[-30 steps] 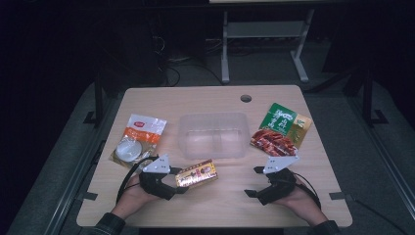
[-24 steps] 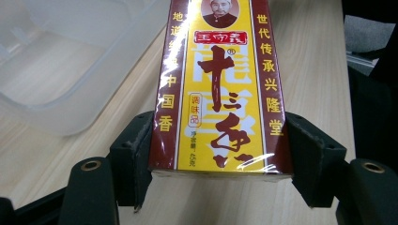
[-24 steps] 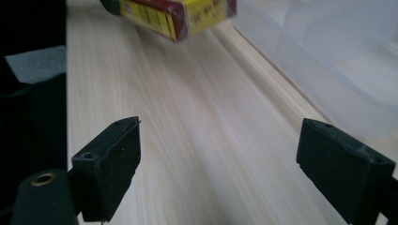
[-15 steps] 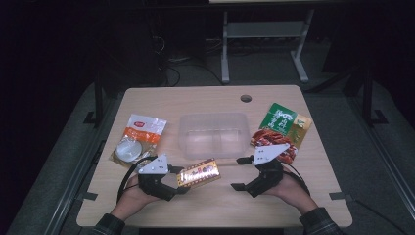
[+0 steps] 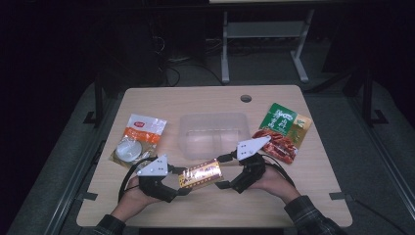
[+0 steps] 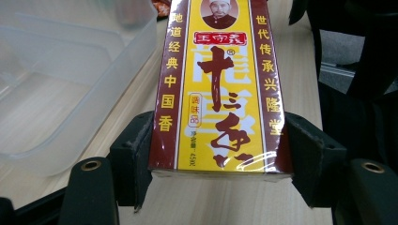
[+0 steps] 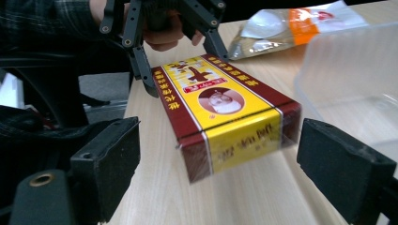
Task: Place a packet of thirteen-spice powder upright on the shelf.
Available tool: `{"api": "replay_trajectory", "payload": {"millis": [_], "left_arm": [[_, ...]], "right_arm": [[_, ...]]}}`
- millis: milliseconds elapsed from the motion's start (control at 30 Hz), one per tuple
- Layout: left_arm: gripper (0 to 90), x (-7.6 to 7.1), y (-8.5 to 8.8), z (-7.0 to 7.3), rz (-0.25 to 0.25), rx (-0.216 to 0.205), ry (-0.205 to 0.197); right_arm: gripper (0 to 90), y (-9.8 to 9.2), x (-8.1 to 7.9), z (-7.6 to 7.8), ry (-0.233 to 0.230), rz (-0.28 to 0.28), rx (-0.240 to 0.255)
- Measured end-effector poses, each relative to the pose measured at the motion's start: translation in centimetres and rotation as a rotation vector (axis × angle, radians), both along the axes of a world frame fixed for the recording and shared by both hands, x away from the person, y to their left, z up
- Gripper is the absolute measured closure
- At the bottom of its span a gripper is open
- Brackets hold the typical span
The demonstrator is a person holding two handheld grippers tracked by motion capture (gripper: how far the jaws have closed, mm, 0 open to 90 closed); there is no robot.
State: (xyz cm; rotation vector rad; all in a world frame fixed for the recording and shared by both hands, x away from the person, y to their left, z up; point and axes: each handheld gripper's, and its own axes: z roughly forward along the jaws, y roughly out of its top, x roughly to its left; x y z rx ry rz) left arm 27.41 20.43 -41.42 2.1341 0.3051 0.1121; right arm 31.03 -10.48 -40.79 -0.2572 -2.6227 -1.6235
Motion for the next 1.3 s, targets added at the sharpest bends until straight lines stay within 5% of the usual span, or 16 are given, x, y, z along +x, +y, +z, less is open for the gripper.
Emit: {"api": "replay_trajectory", "payload": {"millis": [467,800,1300], "left_arm": [[32.0,-0.4,-0.4,0.2,-0.031,-0.021,-0.010],[31.9,-0.1,-0.8,-0.5,-0.054,-0.011,0.018],[31.9,0.7,-4.2,-1.8,-0.101,0.017,0.068]], "right_arm": [[21.8,0.4,0.2,-0.3,0.003,0.042,0.013],[24.6,0.3,-0.2,0.4,-0.014,0.039,0.041],[26.5,0.3,-0.9,2.7,-0.055,0.010,0.108]]}}
